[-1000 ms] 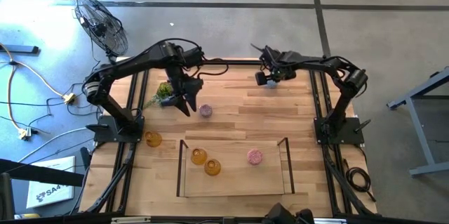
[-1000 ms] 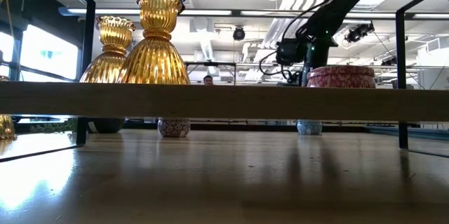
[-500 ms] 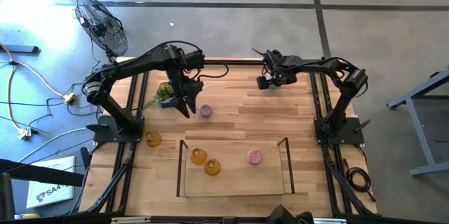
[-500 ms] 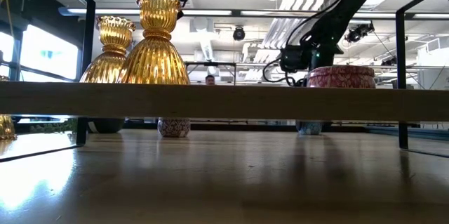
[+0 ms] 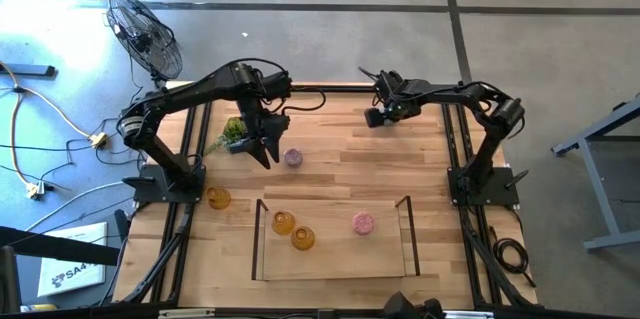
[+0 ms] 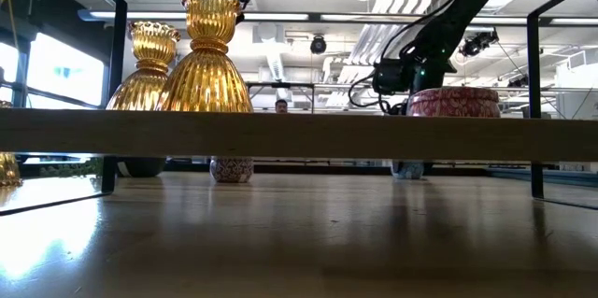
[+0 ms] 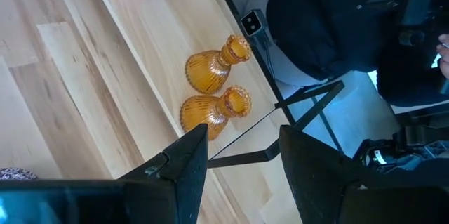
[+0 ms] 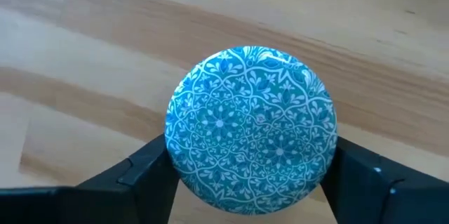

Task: Pick & Place candle stick holders
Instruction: Put the light blue scented candle on the shelf, then put the red scented candle on the shelf

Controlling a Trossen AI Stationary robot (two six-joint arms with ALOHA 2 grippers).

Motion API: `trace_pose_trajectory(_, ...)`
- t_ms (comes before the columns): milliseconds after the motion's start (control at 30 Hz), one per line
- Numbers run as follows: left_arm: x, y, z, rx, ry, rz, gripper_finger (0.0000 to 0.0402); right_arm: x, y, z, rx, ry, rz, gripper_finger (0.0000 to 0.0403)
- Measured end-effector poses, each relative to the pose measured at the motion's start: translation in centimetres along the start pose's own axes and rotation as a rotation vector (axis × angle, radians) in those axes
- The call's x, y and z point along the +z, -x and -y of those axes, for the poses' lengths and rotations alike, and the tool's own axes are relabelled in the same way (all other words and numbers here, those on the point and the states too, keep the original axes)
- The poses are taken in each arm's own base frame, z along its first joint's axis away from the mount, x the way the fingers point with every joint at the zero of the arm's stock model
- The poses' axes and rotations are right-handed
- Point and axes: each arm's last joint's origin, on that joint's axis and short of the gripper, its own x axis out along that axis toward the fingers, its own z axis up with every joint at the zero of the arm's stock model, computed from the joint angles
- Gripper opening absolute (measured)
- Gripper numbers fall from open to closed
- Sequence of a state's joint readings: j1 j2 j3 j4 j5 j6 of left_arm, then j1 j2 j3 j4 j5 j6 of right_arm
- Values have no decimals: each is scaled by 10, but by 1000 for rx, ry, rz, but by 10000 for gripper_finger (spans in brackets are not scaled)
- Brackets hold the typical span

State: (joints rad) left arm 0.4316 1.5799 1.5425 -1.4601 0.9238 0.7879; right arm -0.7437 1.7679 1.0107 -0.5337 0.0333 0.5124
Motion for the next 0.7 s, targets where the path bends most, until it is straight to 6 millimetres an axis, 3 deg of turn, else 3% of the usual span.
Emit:
trace_pose_trajectory(200,0,0,0,-4,1,3,172,0,4,-20,218,118,7,274)
trace_pose_trajectory(367,0,0,0,-3,0,3,172,1,27,-46,409,185,127,256)
trace_pose_trajectory(500,0,0,0,-6,4,3,172,-10,64,-67,586,281,191,243)
trace_pose_trajectory(700,0,0,1,-6,6,0,172,-53,140,-91,795,454,294,203)
